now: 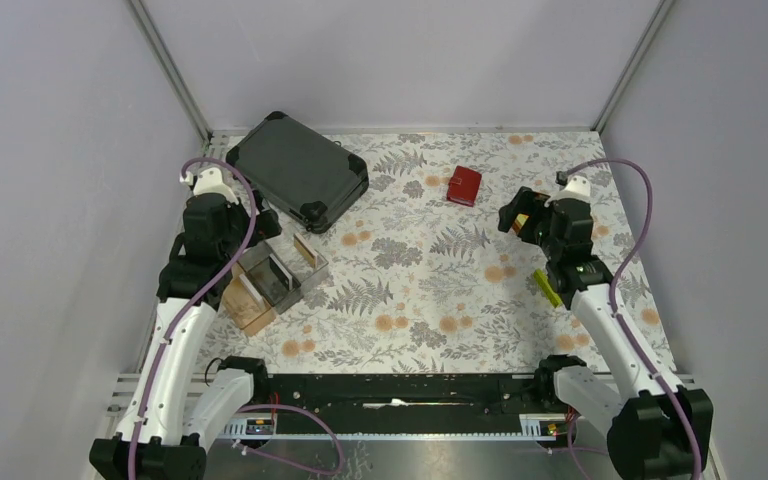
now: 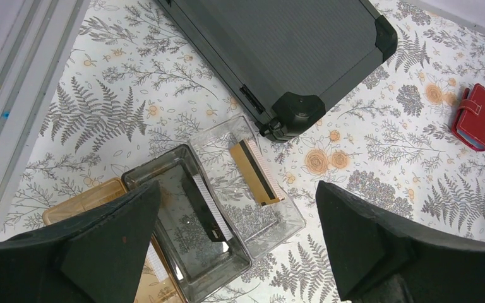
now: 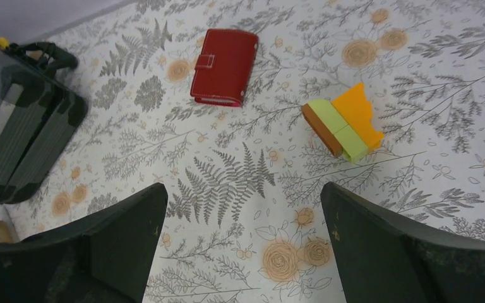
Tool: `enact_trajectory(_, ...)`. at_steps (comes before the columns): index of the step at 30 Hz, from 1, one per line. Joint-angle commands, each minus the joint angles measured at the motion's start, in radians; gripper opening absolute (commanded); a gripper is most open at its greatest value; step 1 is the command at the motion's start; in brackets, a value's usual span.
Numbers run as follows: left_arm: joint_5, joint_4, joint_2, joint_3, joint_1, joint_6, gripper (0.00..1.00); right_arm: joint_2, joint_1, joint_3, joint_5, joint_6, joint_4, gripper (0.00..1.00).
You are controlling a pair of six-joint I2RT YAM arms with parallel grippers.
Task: Put the credit cards into the card holder
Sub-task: Pick up the card holder from the center of the board.
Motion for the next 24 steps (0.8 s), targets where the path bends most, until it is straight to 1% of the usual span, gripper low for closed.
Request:
enact_trajectory(1,0.0,0.022,-0.001,0.042,0.005,-0.022,0.99,0.07,-0.005,0.078,-0.103,-0.029,-0.021,0.99)
enact_trajectory(3,-0.004,0.022,0.0,0.041,0.005,-0.022,0.99,0.117,-0.005,0.11,-0.141,-0.025,-0.021,0.99)
enact_trajectory(5,-0.005,0.022,0.002,0.036,0.005,-0.025,0.99,0.175,-0.003,0.157,-0.174,-0.014,-0.064,0.99)
enact_trajectory(9,0.01,0.021,0.012,0.024,0.005,-0.033,0.99,0.327,0.01,0.242,-0.231,0.015,-0.085,0.99)
enact_trajectory(12,0.015,0.019,0.014,0.022,0.005,-0.04,0.99,0.476,0.062,0.34,-0.171,0.035,-0.12,0.99)
enact_trajectory(15,0.031,0.019,0.01,0.018,0.005,-0.045,0.99,0.677,0.114,0.485,-0.085,0.042,-0.205,0.99)
enact_trajectory(18,0.029,0.016,0.008,0.018,0.005,-0.046,0.99,0.835,0.155,0.618,-0.012,0.046,-0.264,0.99)
enact_trajectory(23,0.013,0.008,0.011,0.022,0.007,-0.048,0.99,1.012,0.167,0.79,0.05,0.068,-0.307,0.99)
enact_trajectory(24,0.013,0.007,0.012,0.022,0.006,-0.048,0.99,1.036,0.168,0.815,0.072,0.067,-0.317,0.98)
